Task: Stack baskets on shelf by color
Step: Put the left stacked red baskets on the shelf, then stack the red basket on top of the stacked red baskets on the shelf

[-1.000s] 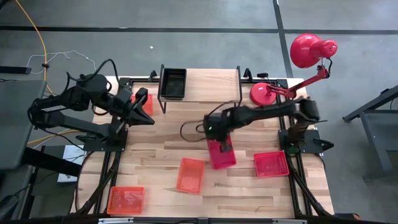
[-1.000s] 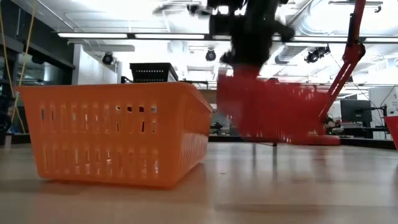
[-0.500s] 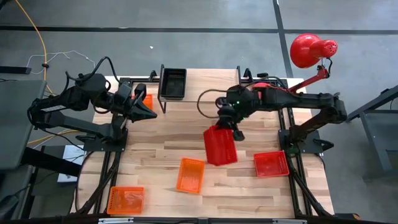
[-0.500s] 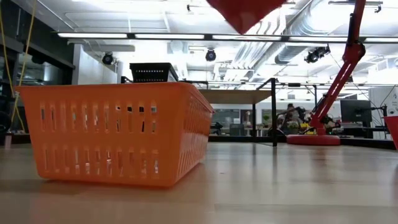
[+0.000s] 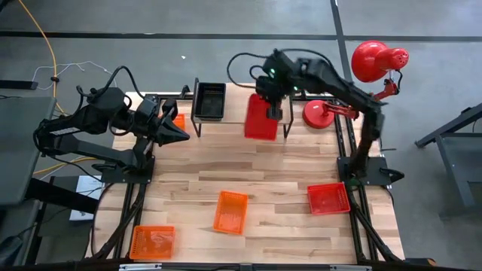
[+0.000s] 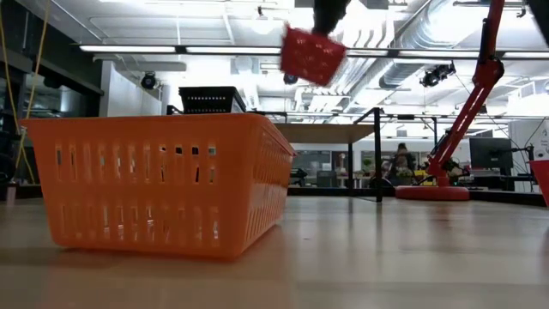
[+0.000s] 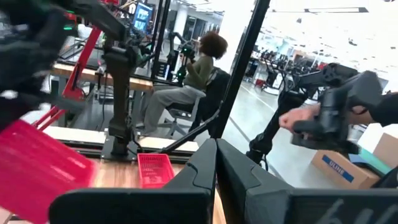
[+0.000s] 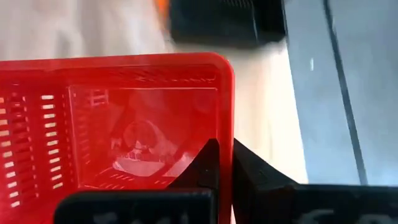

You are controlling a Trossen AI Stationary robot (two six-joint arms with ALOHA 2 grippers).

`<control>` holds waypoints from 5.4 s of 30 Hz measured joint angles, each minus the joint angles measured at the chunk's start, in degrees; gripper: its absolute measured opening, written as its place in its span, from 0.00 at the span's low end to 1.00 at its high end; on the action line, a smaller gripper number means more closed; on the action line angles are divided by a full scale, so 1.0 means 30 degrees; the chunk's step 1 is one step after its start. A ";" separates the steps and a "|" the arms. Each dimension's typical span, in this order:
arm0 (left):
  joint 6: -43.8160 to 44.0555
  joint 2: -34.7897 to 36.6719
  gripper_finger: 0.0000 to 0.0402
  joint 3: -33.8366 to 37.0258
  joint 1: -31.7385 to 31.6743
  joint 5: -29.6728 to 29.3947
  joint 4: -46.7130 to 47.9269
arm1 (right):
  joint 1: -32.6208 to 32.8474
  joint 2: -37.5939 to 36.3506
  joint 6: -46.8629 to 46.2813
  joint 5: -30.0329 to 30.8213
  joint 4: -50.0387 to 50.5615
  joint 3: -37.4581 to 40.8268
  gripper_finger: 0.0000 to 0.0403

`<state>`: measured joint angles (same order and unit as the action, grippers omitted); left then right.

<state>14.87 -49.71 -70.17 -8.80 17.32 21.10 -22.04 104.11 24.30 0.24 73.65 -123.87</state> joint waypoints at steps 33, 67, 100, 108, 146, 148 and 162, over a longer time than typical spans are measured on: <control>-0.0007 0.0000 0.00 0.0000 -0.0007 -0.0852 0.0001 | -0.4889 0.4928 0.5313 0.2195 0.2810 -0.2800 0.09; -0.2395 0.0002 0.00 0.0000 -0.0066 -0.2076 0.0239 | -0.0295 -0.0013 -0.3344 -0.9619 0.5455 -0.2800 0.35; -0.3038 0.0007 0.00 0.0000 -0.0066 -0.1996 0.0589 | 1.7633 -1.2093 -4.0655 -0.2359 -0.3964 2.0743 0.35; -0.3031 0.0007 0.00 0.0000 -0.0066 -0.1996 0.0591 | 1.8148 -0.9880 -4.4125 -0.0420 -0.5429 2.2998 0.35; -0.2682 0.0000 0.00 0.0000 -0.0066 -0.2258 0.0584 | 1.8060 -0.6992 -4.6400 0.0857 -0.5275 2.2998 0.35; -0.2528 -0.0084 0.00 0.0000 -0.0066 -0.2295 0.0578 | 1.8053 -0.6992 -4.6454 0.0831 -0.5272 2.2998 0.35; -0.3169 -0.0270 0.00 0.0007 -0.0058 -0.3943 0.0613 | 1.8046 -0.6992 -4.6576 0.0776 -0.4394 2.2991 0.35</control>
<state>5.37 -50.52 -70.15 -8.97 5.49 22.94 32.10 83.13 -115.42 2.57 60.46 -54.89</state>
